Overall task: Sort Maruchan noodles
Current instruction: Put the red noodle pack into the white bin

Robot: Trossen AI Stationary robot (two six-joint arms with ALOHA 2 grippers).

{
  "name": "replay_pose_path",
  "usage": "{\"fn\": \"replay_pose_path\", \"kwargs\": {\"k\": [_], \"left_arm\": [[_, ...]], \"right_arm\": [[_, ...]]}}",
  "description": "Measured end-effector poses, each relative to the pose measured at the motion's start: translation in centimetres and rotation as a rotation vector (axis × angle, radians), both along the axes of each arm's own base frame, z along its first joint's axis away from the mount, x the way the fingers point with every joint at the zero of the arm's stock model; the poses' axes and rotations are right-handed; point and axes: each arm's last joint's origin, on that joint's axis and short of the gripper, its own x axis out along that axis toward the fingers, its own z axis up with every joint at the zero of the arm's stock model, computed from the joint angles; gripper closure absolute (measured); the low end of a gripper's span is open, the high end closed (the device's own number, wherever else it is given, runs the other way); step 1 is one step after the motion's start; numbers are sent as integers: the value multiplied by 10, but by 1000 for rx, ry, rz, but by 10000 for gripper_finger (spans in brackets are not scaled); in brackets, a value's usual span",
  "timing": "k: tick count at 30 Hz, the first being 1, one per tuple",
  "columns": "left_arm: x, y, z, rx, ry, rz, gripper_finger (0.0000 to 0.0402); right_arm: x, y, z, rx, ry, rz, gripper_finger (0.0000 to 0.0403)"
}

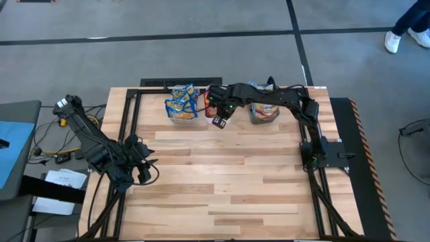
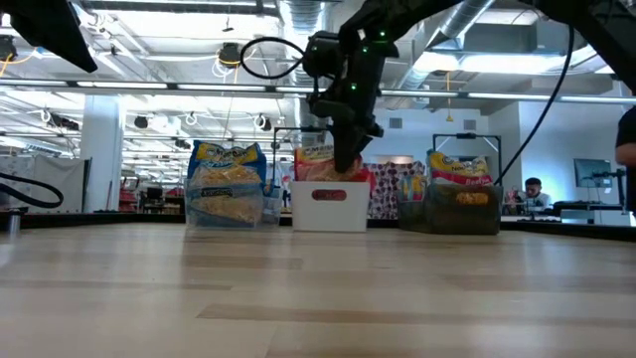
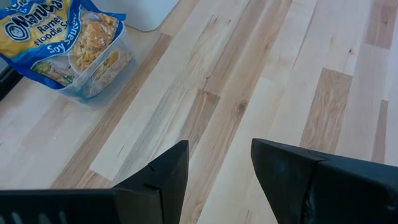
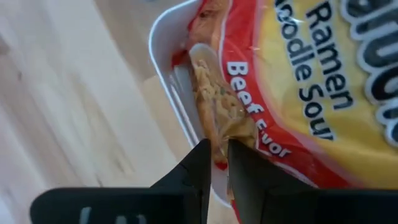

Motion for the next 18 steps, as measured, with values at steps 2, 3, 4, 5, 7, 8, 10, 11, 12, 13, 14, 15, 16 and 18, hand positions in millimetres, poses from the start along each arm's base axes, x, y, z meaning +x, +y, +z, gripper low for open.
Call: {"fn": "replay_pose_path", "kwargs": {"k": [2, 3, 4, 5, 7, 8, 10, 11, 12, 13, 14, 15, 16, 18], "left_arm": [[0, 0, 0, 0, 0, 0, 236], [0, 0, 0, 0, 0, 0, 236], [0, 0, 0, 0, 0, -1, 236], [0, 0, 0, 3, 2, -3, 236], [0, 0, 0, 5, 3, -5, 236], [0, 0, 0, 5, 2, -5, 236], [0, 0, 0, 5, 3, -5, 236], [0, 0, 0, 4, 3, -5, 236], [0, 0, 0, 4, 3, -6, 236], [0, 0, 0, 3, 5, -6, 236], [0, 0, 0, 2, 5, -6, 236], [0, 0, 0, 2, 5, -6, 236], [0, 0, 0, 2, 5, -6, 236], [0, 0, 0, 1, 4, -4, 236]], "right_arm": [[-1, -2, 0, 2, -2, -25, 322], [0, -3, -3, 6, 0, -37, 322], [2, -3, -6, 11, 0, -43, 322], [3, -3, -10, 27, 7, -48, 322], [3, -2, -18, 51, 40, -49, 322], [6, -1, -21, 51, 45, -45, 322], [6, 1, -23, 52, 61, -42, 322], [6, 1, -24, 52, 68, -43, 322], [6, 1, -24, 51, 69, -44, 322], [6, 1, -24, 50, 65, -45, 322], [7, 1, -25, 49, 61, -47, 322], [7, 1, -25, 51, 59, -52, 322], [6, 1, -24, 54, 61, -53, 322], [6, 1, -22, 57, 64, -51, 322]]}}
